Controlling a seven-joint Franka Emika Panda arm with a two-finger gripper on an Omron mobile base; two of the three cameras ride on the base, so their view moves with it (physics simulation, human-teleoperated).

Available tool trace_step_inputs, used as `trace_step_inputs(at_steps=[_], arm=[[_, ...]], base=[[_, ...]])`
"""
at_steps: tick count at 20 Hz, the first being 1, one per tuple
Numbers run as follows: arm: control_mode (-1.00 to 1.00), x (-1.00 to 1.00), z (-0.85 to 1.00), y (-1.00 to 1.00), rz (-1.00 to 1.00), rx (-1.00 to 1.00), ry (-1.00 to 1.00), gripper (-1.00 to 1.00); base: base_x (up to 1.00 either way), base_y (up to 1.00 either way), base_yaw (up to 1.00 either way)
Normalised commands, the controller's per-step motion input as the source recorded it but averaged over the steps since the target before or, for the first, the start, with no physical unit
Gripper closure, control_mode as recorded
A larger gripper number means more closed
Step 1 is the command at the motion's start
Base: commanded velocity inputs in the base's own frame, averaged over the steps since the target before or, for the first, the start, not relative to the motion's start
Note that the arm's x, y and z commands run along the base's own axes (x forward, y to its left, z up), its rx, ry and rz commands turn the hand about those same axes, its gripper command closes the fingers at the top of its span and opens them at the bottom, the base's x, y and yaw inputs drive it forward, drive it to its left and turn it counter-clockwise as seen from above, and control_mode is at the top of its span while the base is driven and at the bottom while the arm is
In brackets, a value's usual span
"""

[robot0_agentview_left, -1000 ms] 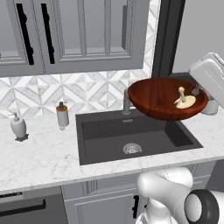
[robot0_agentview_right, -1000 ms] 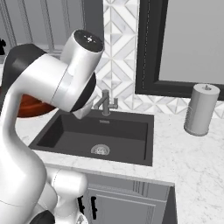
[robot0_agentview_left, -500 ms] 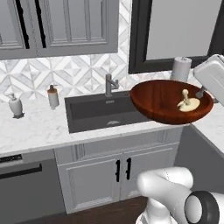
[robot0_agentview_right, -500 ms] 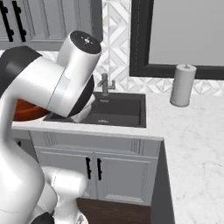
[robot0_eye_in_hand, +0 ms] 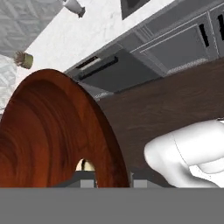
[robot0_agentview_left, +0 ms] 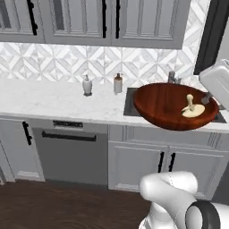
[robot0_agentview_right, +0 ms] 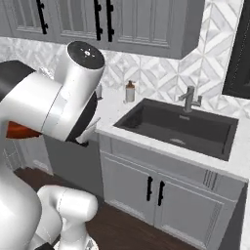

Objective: Pick the mushroom from the sink and place it in the bowl. Then pick the bowl and place it in the microwave. Then close the microwave door and press the start button.

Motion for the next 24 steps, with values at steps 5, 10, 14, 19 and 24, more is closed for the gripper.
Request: trace_step_inputs(at_steps=[5,10,14,19,24], arm=[[1.0,0.0,0.0,0.0,0.0,0.0,0.0,1.0],[1.0,0.0,0.0,0.0,0.0,0.0,0.0,1.0],[1.0,0.0,0.0,0.0,0.0,0.0,0.0,1.0],[1.0,0.0,0.0,0.0,0.0,0.0,0.0,1.0],[1.0,0.0,0.0,0.0,0.0,0.0,0.0,1.0]], base=[[0.0,0.23,0.97],[0.0,0.2,1.0],[0.0,0.24,0.99],[0.0,0.15,0.99],[0.03,0.01,1.0]])
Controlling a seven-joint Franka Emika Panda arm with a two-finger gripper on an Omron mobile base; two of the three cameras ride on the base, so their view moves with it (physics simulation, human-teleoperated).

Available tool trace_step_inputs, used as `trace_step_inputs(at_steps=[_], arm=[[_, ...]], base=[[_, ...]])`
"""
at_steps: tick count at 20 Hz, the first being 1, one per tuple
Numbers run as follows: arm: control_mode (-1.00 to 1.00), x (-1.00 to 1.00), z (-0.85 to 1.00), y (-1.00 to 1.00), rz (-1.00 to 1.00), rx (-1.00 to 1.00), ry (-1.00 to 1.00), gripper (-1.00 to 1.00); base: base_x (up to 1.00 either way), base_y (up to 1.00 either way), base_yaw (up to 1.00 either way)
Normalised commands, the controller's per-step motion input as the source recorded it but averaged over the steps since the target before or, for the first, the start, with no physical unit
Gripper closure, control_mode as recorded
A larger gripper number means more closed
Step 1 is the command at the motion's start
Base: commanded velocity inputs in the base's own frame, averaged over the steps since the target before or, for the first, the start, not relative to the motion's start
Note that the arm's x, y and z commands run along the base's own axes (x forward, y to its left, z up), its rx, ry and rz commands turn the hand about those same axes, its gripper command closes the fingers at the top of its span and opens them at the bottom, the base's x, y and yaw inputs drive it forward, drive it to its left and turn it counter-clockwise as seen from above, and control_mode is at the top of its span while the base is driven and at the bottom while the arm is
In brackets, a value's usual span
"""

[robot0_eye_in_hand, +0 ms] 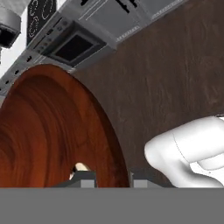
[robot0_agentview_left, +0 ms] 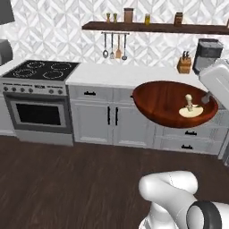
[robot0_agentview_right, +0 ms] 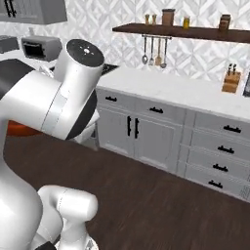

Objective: Pick the mushroom from the sink and place it in the bowl. Then pick the bowl and place it in the microwave. Then close the microwave door and press the start button.

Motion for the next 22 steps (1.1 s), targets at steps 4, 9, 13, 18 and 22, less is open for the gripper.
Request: trace_step_inputs(at_steps=[4,9,13,18,22], arm=[[1.0,0.0,0.0,0.0,0.0,0.0,0.0,1.0],[1.0,0.0,0.0,0.0,0.0,0.0,0.0,1.0],[1.0,0.0,0.0,0.0,0.0,0.0,0.0,1.0],[1.0,0.0,0.0,0.0,0.0,0.0,0.0,1.0],[1.0,0.0,0.0,0.0,0.0,0.0,0.0,1.0]], base=[[0.3,0.0,0.96],[0.53,0.0,0.9],[0.6,0.0,0.8],[0.98,0.0,0.4],[1.0,0.0,0.06]])
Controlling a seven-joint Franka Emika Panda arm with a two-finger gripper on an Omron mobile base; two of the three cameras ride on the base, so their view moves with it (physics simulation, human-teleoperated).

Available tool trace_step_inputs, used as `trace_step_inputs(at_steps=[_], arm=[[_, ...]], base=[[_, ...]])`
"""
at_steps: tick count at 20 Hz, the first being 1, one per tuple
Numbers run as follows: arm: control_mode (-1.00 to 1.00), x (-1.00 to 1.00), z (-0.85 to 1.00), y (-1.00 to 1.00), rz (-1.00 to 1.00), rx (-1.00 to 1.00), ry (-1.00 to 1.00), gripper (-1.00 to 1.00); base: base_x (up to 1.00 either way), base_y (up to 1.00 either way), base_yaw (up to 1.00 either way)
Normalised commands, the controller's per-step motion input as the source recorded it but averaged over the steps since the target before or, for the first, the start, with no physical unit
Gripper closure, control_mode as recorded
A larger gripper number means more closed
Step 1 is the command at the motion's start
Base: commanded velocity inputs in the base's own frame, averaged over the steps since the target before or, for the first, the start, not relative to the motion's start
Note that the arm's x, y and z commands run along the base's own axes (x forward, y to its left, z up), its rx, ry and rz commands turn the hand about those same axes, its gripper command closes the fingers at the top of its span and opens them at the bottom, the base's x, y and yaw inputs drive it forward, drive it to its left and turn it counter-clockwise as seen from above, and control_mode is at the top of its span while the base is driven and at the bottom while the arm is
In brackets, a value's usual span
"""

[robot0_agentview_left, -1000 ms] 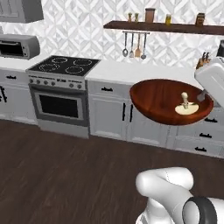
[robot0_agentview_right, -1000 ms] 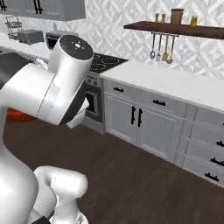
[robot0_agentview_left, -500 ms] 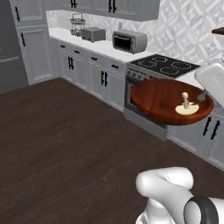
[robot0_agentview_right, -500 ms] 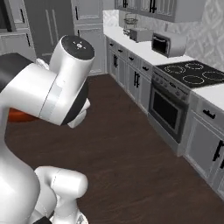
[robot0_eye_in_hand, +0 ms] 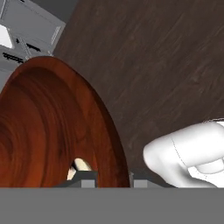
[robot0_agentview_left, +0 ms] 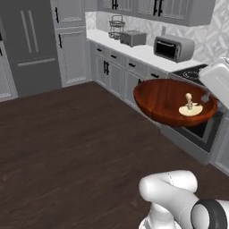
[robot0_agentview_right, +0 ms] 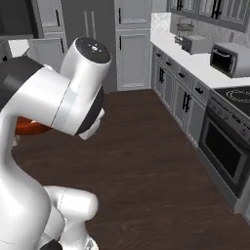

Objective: Pick the mushroom from the sink and place it in the bowl. Then pick the bowl and place it in the microwave. Then close the microwave door and press the start button.

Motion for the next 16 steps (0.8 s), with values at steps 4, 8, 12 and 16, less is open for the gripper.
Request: trace_step_inputs(at_steps=[4,8,12,16], arm=[[1.0,0.0,0.0,0.0,0.0,0.0,0.0,1.0],[1.0,0.0,0.0,0.0,0.0,0.0,0.0,1.0],[1.0,0.0,0.0,0.0,0.0,0.0,0.0,1.0],[1.0,0.0,0.0,0.0,0.0,0.0,0.0,1.0]], base=[[1.0,0.0,0.0],[1.0,0.0,0.01],[1.0,0.01,0.13],[1.0,0.0,0.3]])
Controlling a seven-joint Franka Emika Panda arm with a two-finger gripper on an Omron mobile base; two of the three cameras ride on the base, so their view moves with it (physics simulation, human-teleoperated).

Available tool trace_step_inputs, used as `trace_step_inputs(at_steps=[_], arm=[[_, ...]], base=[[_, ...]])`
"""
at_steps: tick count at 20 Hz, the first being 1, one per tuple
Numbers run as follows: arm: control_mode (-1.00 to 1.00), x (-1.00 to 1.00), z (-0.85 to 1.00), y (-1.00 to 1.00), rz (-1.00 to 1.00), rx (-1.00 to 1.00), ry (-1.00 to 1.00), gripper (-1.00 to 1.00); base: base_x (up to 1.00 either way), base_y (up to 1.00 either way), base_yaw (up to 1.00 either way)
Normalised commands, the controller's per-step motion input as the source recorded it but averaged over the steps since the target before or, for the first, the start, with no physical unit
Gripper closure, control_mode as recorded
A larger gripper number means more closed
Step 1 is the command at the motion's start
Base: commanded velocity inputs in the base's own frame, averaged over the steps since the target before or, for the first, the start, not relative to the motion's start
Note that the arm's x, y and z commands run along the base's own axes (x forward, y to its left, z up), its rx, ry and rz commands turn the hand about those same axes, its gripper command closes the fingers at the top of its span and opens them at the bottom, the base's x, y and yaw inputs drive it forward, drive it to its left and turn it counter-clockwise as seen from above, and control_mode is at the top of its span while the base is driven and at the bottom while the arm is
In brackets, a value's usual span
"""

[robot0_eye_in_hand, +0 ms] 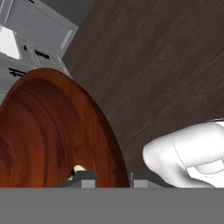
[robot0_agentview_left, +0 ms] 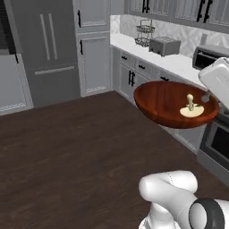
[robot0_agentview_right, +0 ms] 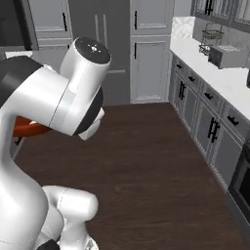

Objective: Pick the mushroom from the sink and place it in the bowl. Then pick the bowl and place it in the microwave. Then close the microwave door and press the start button.

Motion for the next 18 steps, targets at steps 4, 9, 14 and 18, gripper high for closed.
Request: trace_step_inputs(at_steps=[4,9,14,18], arm=[[1.0,0.0,0.0,0.0,0.0,0.0,0.0,1.0],[1.0,0.0,0.0,0.0,0.0,0.0,0.0,1.0],[1.0,0.0,0.0,0.0,0.0,0.0,0.0,1.0],[1.0,0.0,0.0,0.0,0.0,0.0,0.0,1.0]], base=[[1.0,0.0,0.39],[1.0,-0.05,0.41],[1.0,-0.37,0.44],[0.96,-0.64,0.46]])
